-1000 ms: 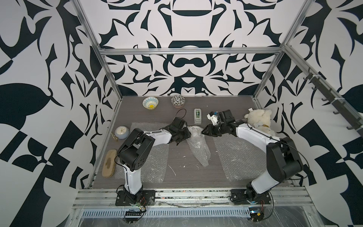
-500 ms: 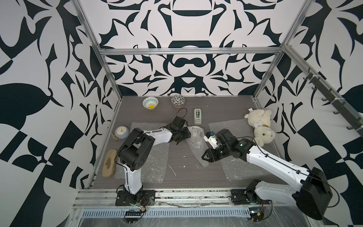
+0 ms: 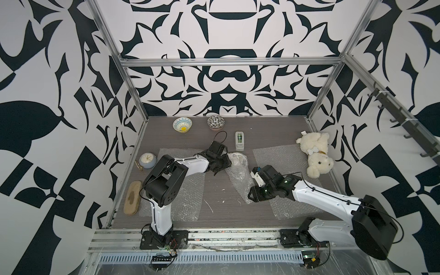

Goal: Wrap bowls in bubble wrap
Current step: Wrap the bowl in bubble wrap.

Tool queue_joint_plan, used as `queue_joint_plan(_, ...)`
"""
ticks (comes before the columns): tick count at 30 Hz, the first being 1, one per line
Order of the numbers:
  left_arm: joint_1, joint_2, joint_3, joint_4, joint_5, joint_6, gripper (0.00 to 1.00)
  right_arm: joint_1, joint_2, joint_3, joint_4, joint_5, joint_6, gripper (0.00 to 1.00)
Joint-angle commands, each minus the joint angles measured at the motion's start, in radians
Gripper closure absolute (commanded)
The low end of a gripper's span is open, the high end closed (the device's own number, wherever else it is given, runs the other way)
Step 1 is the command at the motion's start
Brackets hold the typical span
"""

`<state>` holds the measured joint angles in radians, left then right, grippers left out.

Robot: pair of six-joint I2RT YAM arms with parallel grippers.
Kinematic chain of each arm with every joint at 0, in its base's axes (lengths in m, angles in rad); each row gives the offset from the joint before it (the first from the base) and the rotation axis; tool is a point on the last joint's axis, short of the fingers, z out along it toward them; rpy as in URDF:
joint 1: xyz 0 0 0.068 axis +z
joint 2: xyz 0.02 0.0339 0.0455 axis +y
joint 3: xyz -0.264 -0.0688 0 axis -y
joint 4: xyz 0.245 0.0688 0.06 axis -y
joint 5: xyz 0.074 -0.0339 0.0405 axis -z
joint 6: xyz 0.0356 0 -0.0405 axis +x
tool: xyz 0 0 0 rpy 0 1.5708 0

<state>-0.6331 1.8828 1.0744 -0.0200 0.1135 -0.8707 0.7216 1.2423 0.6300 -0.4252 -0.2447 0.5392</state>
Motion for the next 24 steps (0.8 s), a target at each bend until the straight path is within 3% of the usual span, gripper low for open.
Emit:
queue_joint_plan(1, 0.007, 0.021, 0.009, -0.028, -0.003, 0.006, 0.50, 0.001, 0.008, -0.009, 0.012, 0.050, 0.020, 0.45)
queue_joint_plan(8, 0.006, 0.024, 0.012, -0.026, 0.002, 0.008, 0.50, 0.001, -0.038, -0.054, -0.015, 0.068, 0.071, 0.39)
queue_joint_plan(13, 0.006, 0.030, 0.014, -0.019, 0.006, 0.010, 0.50, 0.001, -0.023, -0.071, 0.067, 0.020, 0.087, 0.41)
queue_joint_plan(17, 0.000, 0.030, 0.011, -0.015, 0.007, 0.009, 0.50, 0.001, -0.021, -0.085, 0.164, -0.010, 0.117, 0.56)
queue_joint_plan(21, -0.002, 0.033, 0.008, -0.012, 0.011, 0.009, 0.50, 0.001, -0.050, -0.079, 0.170, 0.006, 0.097, 0.84)
queue_joint_plan(24, -0.006, 0.033, 0.001, -0.013, 0.005, 0.013, 0.50, -0.001, -0.093, -0.051, 0.125, 0.060, 0.074, 0.99)
